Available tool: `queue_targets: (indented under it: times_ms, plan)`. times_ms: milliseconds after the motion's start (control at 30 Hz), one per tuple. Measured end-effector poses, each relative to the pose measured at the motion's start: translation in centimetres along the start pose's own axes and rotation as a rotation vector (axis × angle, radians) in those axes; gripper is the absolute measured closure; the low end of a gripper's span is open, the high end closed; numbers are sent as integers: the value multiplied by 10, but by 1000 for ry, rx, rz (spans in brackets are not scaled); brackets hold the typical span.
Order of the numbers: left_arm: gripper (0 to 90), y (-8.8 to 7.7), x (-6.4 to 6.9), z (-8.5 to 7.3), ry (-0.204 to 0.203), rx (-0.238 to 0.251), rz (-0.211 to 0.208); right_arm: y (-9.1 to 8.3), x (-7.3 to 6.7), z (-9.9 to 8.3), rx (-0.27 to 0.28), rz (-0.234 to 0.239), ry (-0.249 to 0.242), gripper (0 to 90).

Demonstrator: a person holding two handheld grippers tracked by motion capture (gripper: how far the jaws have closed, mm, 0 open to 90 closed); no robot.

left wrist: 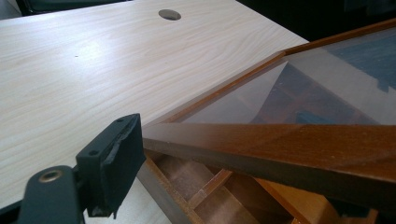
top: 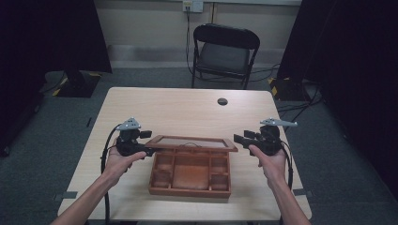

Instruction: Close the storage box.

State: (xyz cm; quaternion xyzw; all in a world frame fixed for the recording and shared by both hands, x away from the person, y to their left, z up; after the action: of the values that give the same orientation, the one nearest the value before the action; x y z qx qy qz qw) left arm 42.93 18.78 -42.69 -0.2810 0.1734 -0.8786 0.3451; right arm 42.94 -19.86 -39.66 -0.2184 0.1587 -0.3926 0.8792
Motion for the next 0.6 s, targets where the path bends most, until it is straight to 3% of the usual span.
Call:
queue_targets:
  times_ms: [67, 133, 200, 267, 300, 367, 433, 467, 533, 600]
  plan:
    - [162, 0, 0, 0, -2, 1, 0, -1, -5, 8, 13, 32, -8, 455]
    - [162, 0, 0, -1, 0, 2, 0, -4, -20, 24, 46, 96, -67, 532]
    - [162, 0, 1, -2, -1, 2, -1, -6, -26, 30, 49, 108, -91, 538]
    - [159, 0, 1, -2, 2, 7, 2, -9, -46, 49, 86, 181, -130, 562]
    - [157, 0, 1, -2, 2, 7, 2, -9, -46, 49, 86, 181, -130, 562]
    - [156, 0, 0, -3, 6, 3, 3, -8, -59, 59, 90, 234, -144, 564]
    - [155, 0, 1, -5, 3, -4, -4, -3, -74, 66, 75, 289, -162, 558]
    - [156, 0, 0, -5, 8, -7, -4, 6, -88, 69, 34, 336, -186, 551]
    - [156, 0, 1, -7, 8, -7, -2, 11, -94, 69, 19, 352, -195, 557]
    - [158, -1, 1, -8, 18, -9, 4, 23, -108, 67, -20, 410, -206, 628]
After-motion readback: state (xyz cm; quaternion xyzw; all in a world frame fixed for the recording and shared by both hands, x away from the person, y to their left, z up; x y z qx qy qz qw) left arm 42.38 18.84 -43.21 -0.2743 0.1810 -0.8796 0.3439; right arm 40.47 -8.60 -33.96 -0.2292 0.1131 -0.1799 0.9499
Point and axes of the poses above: each handheld gripper's, and its own axes: y roughly forward along the jaws, z roughly out of its top, x roughly to its right, the point moved 4 cm from there along y, roughly forward along the jaws, and after that the axes turned 12 degrees about -y, right-handed, at the moved point
